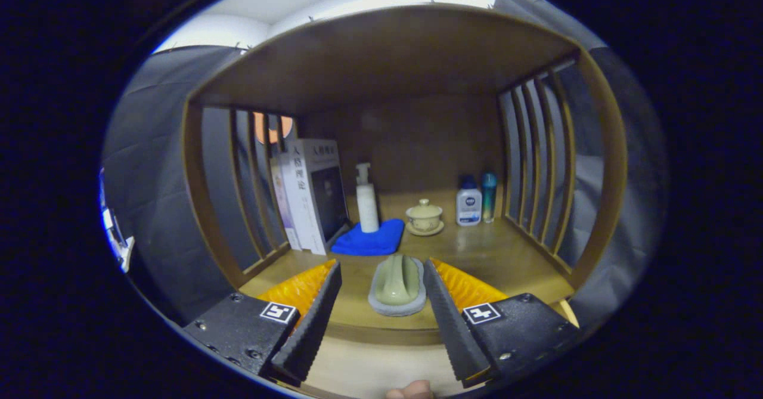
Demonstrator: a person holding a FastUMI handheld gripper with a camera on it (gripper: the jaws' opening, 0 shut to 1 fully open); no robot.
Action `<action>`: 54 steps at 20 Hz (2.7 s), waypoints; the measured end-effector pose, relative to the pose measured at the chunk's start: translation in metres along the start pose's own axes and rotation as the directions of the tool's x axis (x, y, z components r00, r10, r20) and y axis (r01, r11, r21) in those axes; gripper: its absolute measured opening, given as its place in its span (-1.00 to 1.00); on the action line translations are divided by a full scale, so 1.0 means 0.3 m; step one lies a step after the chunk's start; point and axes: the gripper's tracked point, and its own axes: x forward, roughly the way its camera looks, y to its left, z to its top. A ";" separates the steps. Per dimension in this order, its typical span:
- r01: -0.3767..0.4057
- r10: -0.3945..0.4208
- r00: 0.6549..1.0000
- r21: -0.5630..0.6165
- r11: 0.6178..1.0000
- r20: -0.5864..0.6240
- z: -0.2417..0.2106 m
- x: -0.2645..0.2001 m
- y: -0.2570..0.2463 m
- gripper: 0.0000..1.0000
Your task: Pull open the drawer, take out the items inside it, and place them on the countertop above the cabinet.
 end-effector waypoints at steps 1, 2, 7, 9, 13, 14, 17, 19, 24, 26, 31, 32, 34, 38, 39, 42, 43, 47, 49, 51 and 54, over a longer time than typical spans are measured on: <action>-0.003 0.003 1.000 -0.008 1.000 0.027 0.006 -0.056 0.012 0.75; -0.013 0.013 0.999 -0.011 1.000 0.052 0.005 -0.105 0.031 0.75; -0.004 0.008 0.990 -0.029 1.000 0.139 -0.076 -0.343 0.057 1.00; 0.026 -0.020 0.989 -0.039 0.999 0.146 -0.157 -0.405 0.041 1.00; 0.074 -0.067 0.986 -0.037 0.997 0.155 -0.295 -0.510 0.021 1.00; 0.081 -0.072 0.985 -0.051 0.995 0.158 -0.335 -0.537 0.021 1.00; 0.104 -0.087 0.983 -0.101 0.989 0.162 -0.446 -0.595 0.013 1.00; 0.100 -0.082 0.986 -0.114 0.988 0.148 -0.510 -0.619 0.023 1.00; 0.104 -0.096 0.992 -0.107 0.989 0.078 -0.653 -0.600 0.019 1.00; 0.105 -0.100 0.993 -0.091 0.990 0.057 -0.691 -0.575 0.013 1.00; 0.131 -0.130 0.991 -0.064 0.989 0.026 -0.737 -0.492 -0.007 1.00; 0.136 -0.134 0.991 -0.061 0.989 0.029 -0.736 -0.478 -0.006 1.00; 0.154 -0.152 0.988 -0.068 0.986 0.031 -0.740 -0.446 -0.015 1.00; 0.164 -0.163 0.986 -0.082 0.983 0.018 -0.757 -0.397 -0.016 1.00; 0.167 -0.166 0.986 -0.083 0.983 0.015 -0.758 -0.390 -0.021 1.00; 0.174 -0.173 0.985 -0.080 0.981 0.020 -0.750 -0.369 -0.030 1.00; 0.181 -0.180 0.983 -0.076 0.981 0.021 -0.750 -0.366 -0.034 1.00; 0.193 -0.190 0.981 -0.086 0.977 0.039 -0.753 -0.365 -0.030 1.00; 0.193 -0.191 0.981 -0.086 0.977 0.040 -0.752 -0.363 -0.031 1.00; 0.194 -0.191 0.981 -0.086 0.977 0.041 -0.751 -0.363 -0.030 1.00; 0.194 -0.191 0.981 -0.090 0.977 0.044 -0.751 -0.361 -0.030 1.00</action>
